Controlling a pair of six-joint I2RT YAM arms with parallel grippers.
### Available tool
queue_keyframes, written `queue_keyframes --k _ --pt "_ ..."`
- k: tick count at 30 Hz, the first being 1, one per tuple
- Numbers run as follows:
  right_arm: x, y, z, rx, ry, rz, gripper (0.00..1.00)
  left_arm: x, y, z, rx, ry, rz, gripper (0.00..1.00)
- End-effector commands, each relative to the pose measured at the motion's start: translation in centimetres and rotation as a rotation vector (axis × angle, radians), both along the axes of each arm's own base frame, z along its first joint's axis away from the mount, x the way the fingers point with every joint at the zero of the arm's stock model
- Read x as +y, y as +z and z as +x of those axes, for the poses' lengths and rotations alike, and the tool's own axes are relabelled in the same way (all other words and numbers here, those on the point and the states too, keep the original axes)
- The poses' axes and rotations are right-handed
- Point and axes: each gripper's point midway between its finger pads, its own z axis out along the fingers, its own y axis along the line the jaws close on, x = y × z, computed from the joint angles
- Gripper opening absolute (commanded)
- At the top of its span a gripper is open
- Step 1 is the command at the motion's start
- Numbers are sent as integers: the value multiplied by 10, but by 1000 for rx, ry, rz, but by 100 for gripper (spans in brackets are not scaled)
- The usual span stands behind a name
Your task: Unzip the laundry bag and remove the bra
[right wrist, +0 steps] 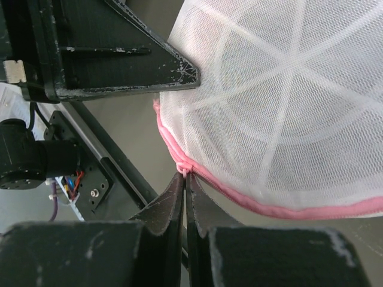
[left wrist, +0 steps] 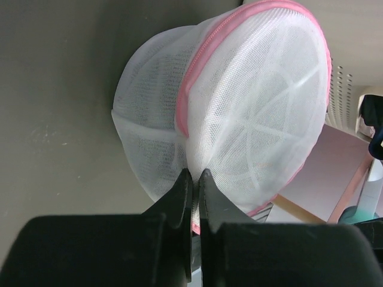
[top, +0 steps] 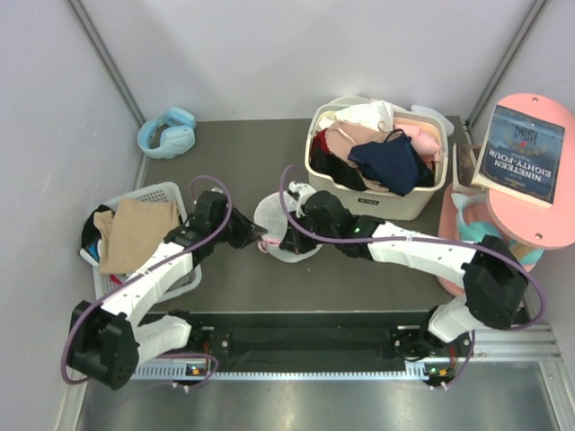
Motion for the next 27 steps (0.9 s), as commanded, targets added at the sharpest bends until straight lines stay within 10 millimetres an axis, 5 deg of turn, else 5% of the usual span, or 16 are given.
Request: queue_keyframes --k 1,10,16,17,18,21,27 --pt "-23 23 14 -73 -71 26 0 -2 9 12 -75 -26 22 0" --pt "-88 12 48 -115 -196 -37 0 4 20 33 -144 -75 69 0" --pt "-81 22 51 -150 -145 -56 0 -12 40 62 -221 -165 66 2" --pt "-77 25 49 -150 -139 -46 0 -12 37 65 -202 -171 81 30" --pt "-69 28 44 -150 -122 -33 0 -8 32 59 -151 -181 108 47" --pt "-49 36 36 -134 -103 2 0 2 43 53 -132 -153 151 76" --pt "-7 42 19 -102 -41 63 0 13 33 3 -65 -100 88 84"
